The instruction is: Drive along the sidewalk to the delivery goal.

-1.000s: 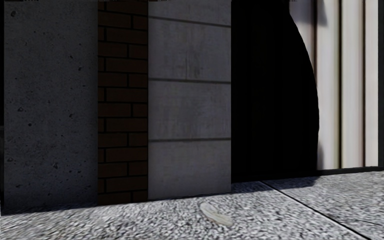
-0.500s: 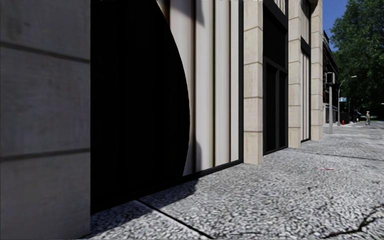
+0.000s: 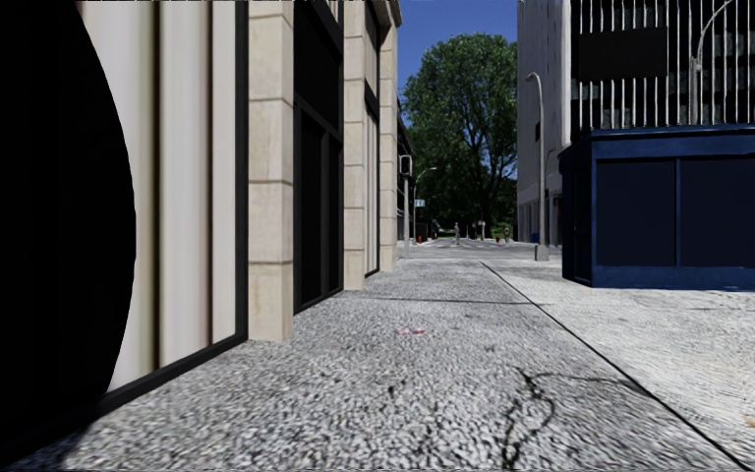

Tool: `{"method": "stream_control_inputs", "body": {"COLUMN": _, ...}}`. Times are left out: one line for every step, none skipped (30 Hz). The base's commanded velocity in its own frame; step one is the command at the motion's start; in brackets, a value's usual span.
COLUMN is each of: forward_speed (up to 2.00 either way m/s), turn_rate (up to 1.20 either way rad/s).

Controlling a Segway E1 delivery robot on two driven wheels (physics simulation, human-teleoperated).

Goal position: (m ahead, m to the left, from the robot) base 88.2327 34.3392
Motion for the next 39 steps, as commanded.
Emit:
{"method": "stream_control_inputs", "body": {"forward_speed": 1.37, "turn_rate": 0.0}}
{"method": "stream_control_inputs", "body": {"forward_speed": 1.37, "turn_rate": 0.0}}
{"method": "stream_control_inputs", "body": {"forward_speed": 1.37, "turn_rate": 0.0}}
{"method": "stream_control_inputs", "body": {"forward_speed": 1.37, "turn_rate": 0.0}}
{"method": "stream_control_inputs", "body": {"forward_speed": 1.37, "turn_rate": 0.0}}
{"method": "stream_control_inputs", "body": {"forward_speed": 1.37, "turn_rate": 0.0}}
{"method": "stream_control_inputs", "body": {"forward_speed": 1.37, "turn_rate": 0.0}}
{"method": "stream_control_inputs", "body": {"forward_speed": 1.37, "turn_rate": 0.0}}
{"method": "stream_control_inputs", "body": {"forward_speed": 1.37, "turn_rate": 0.0}}
{"method": "stream_control_inputs", "body": {"forward_speed": 1.37, "turn_rate": 0.0}}
{"method": "stream_control_inputs", "body": {"forward_speed": 2.0, "turn_rate": 0.0}}
{"method": "stream_control_inputs", "body": {"forward_speed": 2.0, "turn_rate": 0.0}}
{"method": "stream_control_inputs", "body": {"forward_speed": 2.0, "turn_rate": 0.0}}
{"method": "stream_control_inputs", "body": {"forward_speed": 2.0, "turn_rate": 0.0}}
{"method": "stream_control_inputs", "body": {"forward_speed": 2.0, "turn_rate": 0.0}}
{"method": "stream_control_inputs", "body": {"forward_speed": 2.0, "turn_rate": 0.0}}
{"method": "stream_control_inputs", "body": {"forward_speed": 2.0, "turn_rate": 0.0}}
{"method": "stream_control_inputs", "body": {"forward_speed": 2.0, "turn_rate": 0.0}}
{"method": "stream_control_inputs", "body": {"forward_speed": 2.0, "turn_rate": 0.0}}
{"method": "stream_control_inputs", "body": {"forward_speed": 2.0, "turn_rate": 0.0}}
{"method": "stream_control_inputs", "body": {"forward_speed": 2.0, "turn_rate": 0.0}}
{"method": "stream_control_inputs", "body": {"forward_speed": 2.0, "turn_rate": 0.0}}
{"method": "stream_control_inputs", "body": {"forward_speed": 2.0, "turn_rate": 0.0}}
{"method": "stream_control_inputs", "body": {"forward_speed": 2.0, "turn_rate": 0.0}}
{"method": "stream_control_inputs", "body": {"forward_speed": 2.0, "turn_rate": 0.0}}
{"method": "stream_control_inputs", "body": {"forward_speed": 2.0, "turn_rate": 0.0}}
{"method": "stream_control_inputs", "body": {"forward_speed": 2.0, "turn_rate": 0.0}}
{"method": "stream_control_inputs", "body": {"forward_speed": 2.0, "turn_rate": 0.0}}
{"method": "stream_control_inputs", "body": {"forward_speed": 2.0, "turn_rate": 0.0}}
{"method": "stream_control_inputs", "body": {"forward_speed": 2.0, "turn_rate": 0.0}}
{"method": "stream_control_inputs", "body": {"forward_speed": 2.0, "turn_rate": 0.0}}
{"method": "stream_control_inputs", "body": {"forward_speed": 2.0, "turn_rate": 0.0}}
{"method": "stream_control_inputs", "body": {"forward_speed": 2.0, "turn_rate": 0.0}}
{"method": "stream_control_inputs", "body": {"forward_speed": 2.0, "turn_rate": 0.0}}
{"method": "stream_control_inputs", "body": {"forward_speed": 2.0, "turn_rate": 0.0}}
{"method": "stream_control_inputs", "body": {"forward_speed": 2.0, "turn_rate": -0.12}}
{"method": "stream_control_inputs", "body": {"forward_speed": 2.0, "turn_rate": -0.31}}
{"method": "stream_control_inputs", "body": {"forward_speed": 2.0, "turn_rate": -0.31}}
{"method": "stream_control_inputs", "body": {"forward_speed": 2.0, "turn_rate": -0.37}}
